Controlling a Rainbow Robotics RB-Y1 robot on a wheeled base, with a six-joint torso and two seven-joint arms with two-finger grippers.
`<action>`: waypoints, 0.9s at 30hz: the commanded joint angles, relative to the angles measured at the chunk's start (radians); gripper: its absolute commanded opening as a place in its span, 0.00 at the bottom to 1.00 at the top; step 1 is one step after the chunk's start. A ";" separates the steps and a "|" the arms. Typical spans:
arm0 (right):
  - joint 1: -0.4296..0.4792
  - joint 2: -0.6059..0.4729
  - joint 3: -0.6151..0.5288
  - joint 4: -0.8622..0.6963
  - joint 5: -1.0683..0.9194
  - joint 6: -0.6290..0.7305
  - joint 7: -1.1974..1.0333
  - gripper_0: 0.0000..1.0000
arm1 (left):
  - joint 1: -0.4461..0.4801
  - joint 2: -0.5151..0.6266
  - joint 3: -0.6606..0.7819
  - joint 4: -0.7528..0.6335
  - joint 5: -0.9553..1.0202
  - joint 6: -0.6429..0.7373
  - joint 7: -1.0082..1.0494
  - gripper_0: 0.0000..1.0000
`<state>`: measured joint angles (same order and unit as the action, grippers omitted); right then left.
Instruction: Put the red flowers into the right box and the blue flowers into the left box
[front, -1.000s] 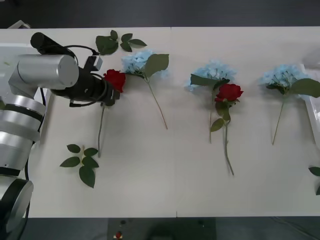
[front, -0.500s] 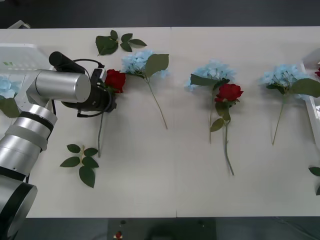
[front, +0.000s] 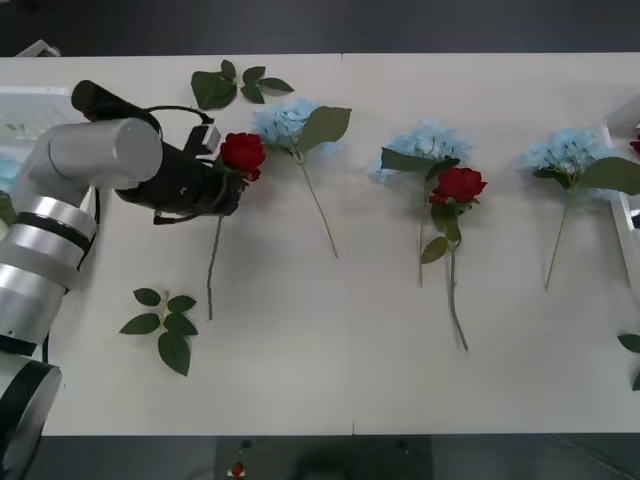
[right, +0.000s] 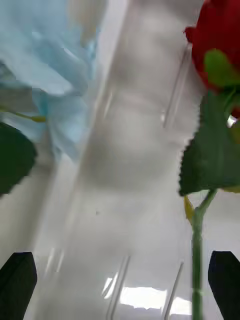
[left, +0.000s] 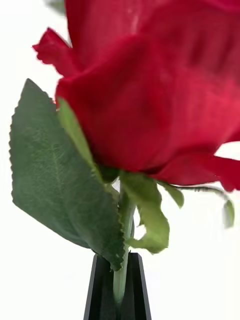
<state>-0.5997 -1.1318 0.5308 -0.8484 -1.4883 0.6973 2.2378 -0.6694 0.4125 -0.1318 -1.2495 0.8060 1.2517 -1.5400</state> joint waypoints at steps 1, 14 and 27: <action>-0.034 -0.097 -0.094 -0.014 -0.099 0.088 0.008 1.00 | 0.028 0.115 0.032 -0.120 0.136 0.043 0.006 0.00; -0.032 -0.083 -0.166 -0.164 -0.202 0.354 -0.136 1.00 | 0.191 0.224 0.219 -0.304 0.720 0.080 -0.229 0.00; -0.029 0.026 -0.143 -0.409 0.100 0.366 -0.650 1.00 | 0.172 0.081 0.141 -0.304 0.963 -0.038 -0.420 0.00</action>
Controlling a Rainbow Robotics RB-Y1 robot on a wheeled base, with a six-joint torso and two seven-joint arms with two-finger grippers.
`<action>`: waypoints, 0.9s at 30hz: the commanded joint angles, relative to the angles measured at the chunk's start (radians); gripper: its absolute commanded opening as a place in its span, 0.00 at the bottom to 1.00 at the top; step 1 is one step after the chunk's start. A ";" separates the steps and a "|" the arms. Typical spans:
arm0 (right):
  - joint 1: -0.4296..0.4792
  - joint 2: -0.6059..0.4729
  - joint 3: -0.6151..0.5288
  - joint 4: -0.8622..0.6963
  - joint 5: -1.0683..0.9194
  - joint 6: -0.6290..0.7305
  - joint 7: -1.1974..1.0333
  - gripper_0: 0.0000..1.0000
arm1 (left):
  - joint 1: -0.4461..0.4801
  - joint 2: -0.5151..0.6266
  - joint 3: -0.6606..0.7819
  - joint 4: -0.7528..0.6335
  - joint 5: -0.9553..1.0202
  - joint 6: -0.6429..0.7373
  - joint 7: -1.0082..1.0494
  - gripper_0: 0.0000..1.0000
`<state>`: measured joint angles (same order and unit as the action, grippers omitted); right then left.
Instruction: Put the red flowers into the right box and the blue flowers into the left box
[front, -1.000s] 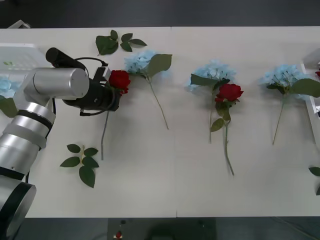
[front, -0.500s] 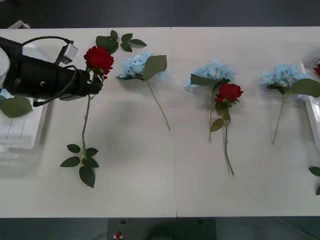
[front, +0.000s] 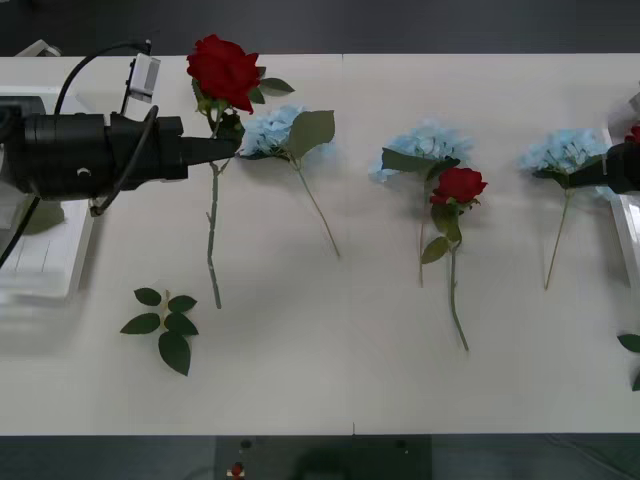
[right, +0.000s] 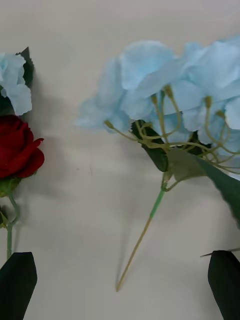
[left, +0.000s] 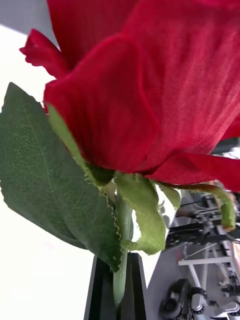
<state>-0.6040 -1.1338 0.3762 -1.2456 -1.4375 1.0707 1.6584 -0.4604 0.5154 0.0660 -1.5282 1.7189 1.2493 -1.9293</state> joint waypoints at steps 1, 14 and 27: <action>-0.025 0.042 0.015 -0.012 0.077 -0.009 -0.072 1.00 | -0.043 -0.037 -0.077 -0.026 0.060 -0.045 -0.031 0.00; -0.016 -0.001 0.026 -0.015 -0.098 -0.008 0.008 1.00 | -0.104 -0.163 -0.319 -0.026 0.070 -0.338 -0.028 0.00; 0.207 -0.053 -0.034 -0.054 -0.756 -0.074 0.531 1.00 | -0.133 -0.169 -0.348 -0.036 0.133 -0.525 -0.031 0.00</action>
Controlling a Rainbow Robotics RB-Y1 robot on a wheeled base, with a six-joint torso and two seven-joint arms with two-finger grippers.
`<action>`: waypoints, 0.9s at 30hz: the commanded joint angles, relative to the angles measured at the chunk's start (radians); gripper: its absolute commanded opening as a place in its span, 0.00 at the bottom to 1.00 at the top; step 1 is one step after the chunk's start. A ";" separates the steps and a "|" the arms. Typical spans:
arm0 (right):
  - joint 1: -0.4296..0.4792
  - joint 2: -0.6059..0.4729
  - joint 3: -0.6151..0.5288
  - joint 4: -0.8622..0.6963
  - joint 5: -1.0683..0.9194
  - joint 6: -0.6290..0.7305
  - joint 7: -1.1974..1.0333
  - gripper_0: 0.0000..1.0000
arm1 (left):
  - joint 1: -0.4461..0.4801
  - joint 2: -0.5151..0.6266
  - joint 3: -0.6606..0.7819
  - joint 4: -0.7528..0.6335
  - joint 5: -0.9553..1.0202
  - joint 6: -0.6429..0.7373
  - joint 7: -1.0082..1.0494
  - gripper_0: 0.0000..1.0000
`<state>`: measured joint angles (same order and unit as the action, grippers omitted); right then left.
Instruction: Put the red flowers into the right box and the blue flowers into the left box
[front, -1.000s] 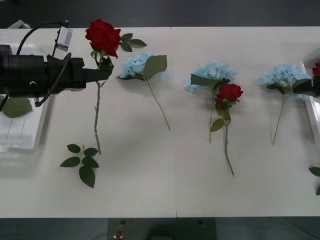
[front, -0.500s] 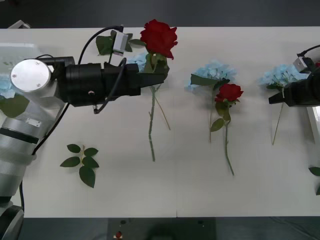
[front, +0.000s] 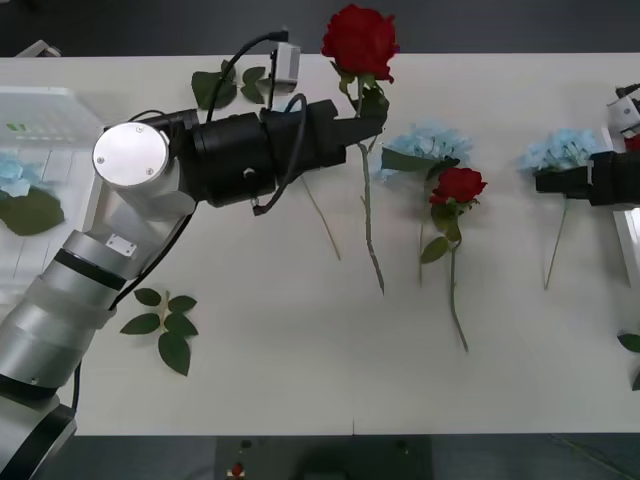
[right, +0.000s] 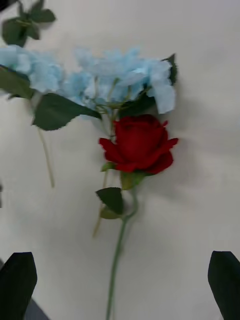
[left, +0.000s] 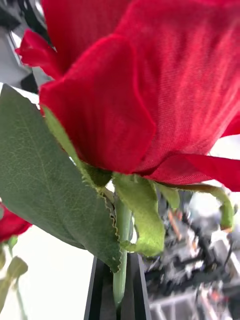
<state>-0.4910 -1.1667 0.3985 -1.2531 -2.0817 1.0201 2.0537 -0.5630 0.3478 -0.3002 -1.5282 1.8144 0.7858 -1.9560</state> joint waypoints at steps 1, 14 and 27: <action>0.129 -0.019 -0.070 -0.072 -0.156 -0.031 0.178 1.00 | -0.032 -0.001 0.016 -0.043 0.042 -0.088 -0.006 0.00; 0.385 0.216 -0.227 -0.267 -0.383 -0.048 0.519 1.00 | -0.032 -0.006 -0.074 -0.063 0.164 -0.244 -0.044 0.00; 0.408 0.418 -0.217 -0.408 -0.425 -0.054 0.611 1.00 | -0.032 -0.010 -0.128 -0.072 0.180 -0.309 -0.064 0.00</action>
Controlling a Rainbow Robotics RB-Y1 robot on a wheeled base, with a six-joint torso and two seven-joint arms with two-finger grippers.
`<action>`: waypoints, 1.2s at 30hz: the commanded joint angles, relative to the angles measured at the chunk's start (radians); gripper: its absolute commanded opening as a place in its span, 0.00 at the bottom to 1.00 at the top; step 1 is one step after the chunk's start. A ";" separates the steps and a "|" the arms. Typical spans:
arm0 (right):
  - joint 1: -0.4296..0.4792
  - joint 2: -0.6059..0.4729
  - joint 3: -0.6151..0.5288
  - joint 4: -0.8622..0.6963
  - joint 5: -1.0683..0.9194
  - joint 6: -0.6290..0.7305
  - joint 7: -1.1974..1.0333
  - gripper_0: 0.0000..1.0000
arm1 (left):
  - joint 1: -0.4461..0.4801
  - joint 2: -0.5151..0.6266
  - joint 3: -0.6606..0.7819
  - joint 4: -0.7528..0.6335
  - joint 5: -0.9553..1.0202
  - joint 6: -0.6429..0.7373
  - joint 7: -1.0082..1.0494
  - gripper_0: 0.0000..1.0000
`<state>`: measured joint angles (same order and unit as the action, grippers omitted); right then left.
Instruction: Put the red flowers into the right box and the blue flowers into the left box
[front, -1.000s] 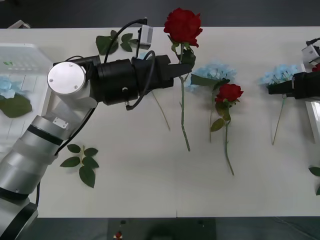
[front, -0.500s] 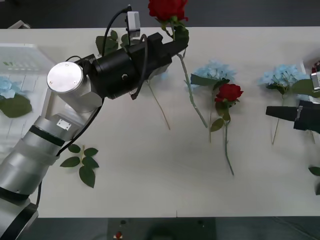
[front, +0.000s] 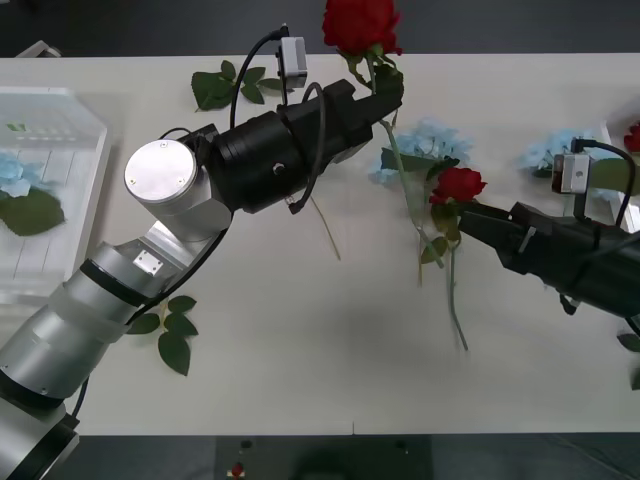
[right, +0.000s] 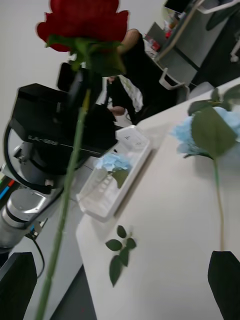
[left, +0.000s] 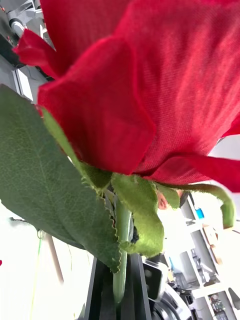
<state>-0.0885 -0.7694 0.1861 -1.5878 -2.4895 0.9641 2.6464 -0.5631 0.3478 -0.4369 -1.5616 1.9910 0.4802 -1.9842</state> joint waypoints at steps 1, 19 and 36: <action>0.007 0.030 0.000 -0.080 -0.022 0.002 0.017 1.00 | -0.032 -0.009 0.009 -0.038 0.003 -0.003 -0.036 0.00; -0.111 0.098 0.225 -0.106 -0.051 -0.209 0.007 1.00 | -0.032 0.002 0.009 -0.038 0.009 -0.003 -0.035 0.00; -0.211 0.111 0.335 -0.106 -0.051 -0.361 -0.095 0.15 | -0.031 0.007 0.009 -0.038 0.017 0.000 -0.033 0.00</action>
<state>-0.2780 -0.6660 0.5260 -1.6627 -2.5304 0.6053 2.6190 -0.5631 0.3478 -0.4368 -1.5616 1.9916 0.4802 -1.9842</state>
